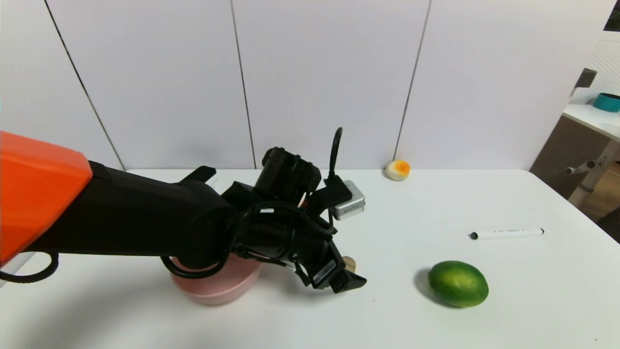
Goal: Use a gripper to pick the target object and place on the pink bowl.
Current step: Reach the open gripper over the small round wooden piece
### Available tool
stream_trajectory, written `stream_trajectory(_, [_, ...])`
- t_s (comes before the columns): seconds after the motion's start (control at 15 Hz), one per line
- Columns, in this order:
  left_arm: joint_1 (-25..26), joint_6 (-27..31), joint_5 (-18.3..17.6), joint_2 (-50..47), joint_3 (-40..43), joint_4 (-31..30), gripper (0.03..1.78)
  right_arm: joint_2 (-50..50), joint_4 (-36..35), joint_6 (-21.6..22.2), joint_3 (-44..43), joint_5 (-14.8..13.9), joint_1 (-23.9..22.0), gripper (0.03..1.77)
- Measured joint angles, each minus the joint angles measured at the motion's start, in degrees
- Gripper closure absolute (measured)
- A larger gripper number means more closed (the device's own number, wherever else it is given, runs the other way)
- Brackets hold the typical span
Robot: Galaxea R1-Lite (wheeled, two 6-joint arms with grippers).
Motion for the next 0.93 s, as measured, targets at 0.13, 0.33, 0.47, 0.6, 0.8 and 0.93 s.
stream_trajectory(0.13, [0.00, -0.17, 0.02, 1.00, -0.57, 0.00, 0.12, 0.00, -0.01, -0.02, 0.00, 0.00, -0.02, 0.09])
stream_trajectory(0.33, [0.09, -0.74, 0.02, 2.56, -1.10, 0.00, 0.12, 0.00, -0.01, 0.00, 0.00, 0.00, -0.02, 0.09])
stream_trajectory(0.47, [0.15, -0.85, 0.00, 3.15, -1.18, 0.13, 0.12, 0.00, 0.00, 0.00, 0.00, 0.00, -0.02, 0.09])
stream_trajectory(0.6, [0.11, -0.94, 0.00, 3.67, -1.18, 0.22, 0.12, 0.00, -0.01, 0.00, 0.00, 0.00, -0.05, 0.09])
stream_trajectory(0.8, [0.20, -1.06, 0.00, 4.44, -1.40, 0.38, 0.12, 0.00, 0.00, 0.00, 0.00, 0.00, -0.05, 0.09])
stream_trajectory(0.93, [0.24, -1.49, 0.00, 4.96, -2.43, 0.77, 0.12, 0.00, 0.00, 0.00, 0.00, 0.00, -0.02, 0.09])
